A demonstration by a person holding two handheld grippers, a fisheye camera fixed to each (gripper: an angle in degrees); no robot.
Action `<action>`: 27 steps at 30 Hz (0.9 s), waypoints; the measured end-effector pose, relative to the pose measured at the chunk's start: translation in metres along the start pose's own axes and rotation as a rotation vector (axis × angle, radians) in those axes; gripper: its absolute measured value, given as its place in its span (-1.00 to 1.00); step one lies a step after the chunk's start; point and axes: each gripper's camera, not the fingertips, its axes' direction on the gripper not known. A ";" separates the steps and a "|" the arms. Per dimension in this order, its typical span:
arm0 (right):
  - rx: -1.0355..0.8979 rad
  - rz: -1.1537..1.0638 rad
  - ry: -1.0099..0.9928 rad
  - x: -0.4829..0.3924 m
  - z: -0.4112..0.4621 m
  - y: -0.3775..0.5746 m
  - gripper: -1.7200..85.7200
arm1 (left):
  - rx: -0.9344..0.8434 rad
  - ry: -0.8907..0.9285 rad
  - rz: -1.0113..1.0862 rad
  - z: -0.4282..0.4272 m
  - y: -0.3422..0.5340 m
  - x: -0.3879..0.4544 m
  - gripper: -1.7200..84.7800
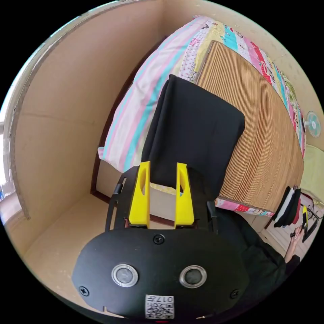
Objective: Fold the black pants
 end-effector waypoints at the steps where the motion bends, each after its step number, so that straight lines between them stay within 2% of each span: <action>1: 0.006 -0.001 -0.046 -0.010 0.008 0.005 -0.91 | -0.008 0.041 -0.016 0.008 -0.018 -0.026 -0.68; 3: 0.040 0.065 0.002 -0.024 0.013 0.013 -0.92 | 0.012 0.175 -0.021 0.016 -0.041 -0.057 -0.67; 5: 0.028 0.153 0.021 -0.034 0.018 0.014 -0.94 | -0.071 0.346 -0.026 0.045 -0.069 -0.077 -0.68; 7: 0.032 0.200 0.025 -0.040 0.019 0.012 -0.94 | -0.135 0.354 -0.086 0.063 -0.079 -0.078 -0.76; 8: 0.022 0.206 0.039 -0.044 0.019 0.007 -0.94 | -0.104 0.293 -0.107 0.053 -0.080 -0.073 -0.88; 9: 0.014 0.204 0.053 -0.047 0.019 0.004 -0.94 | -0.064 0.297 -0.074 0.043 -0.080 -0.067 -0.89; 11: 0.002 0.194 0.135 -0.056 0.016 -0.007 -0.95 | 0.117 0.512 0.141 -0.010 -0.066 -0.031 -0.90; 14: 0.030 0.203 0.139 -0.063 0.018 -0.021 -0.94 | 0.257 0.736 0.323 -0.080 -0.033 0.031 -0.92; 18: 0.030 0.193 0.113 -0.067 0.042 -0.045 -0.94 | 0.286 0.734 0.604 -0.120 0.015 0.131 -0.90; 21: 0.002 0.163 0.054 -0.069 0.078 -0.075 -0.93 | 0.196 0.806 0.789 -0.103 0.049 0.200 -0.87; 22: -0.026 0.132 0.011 -0.072 0.098 -0.091 -0.93 | 0.112 0.805 0.843 -0.086 0.061 0.222 -0.86; 24: -0.090 0.075 -0.036 -0.080 0.132 -0.118 -0.91 | -0.004 0.763 0.856 -0.066 0.077 0.235 -0.85; 27: -0.165 -0.043 -0.155 -0.102 0.194 -0.162 -0.88 | -0.001 0.798 0.756 -0.055 0.104 0.197 -0.82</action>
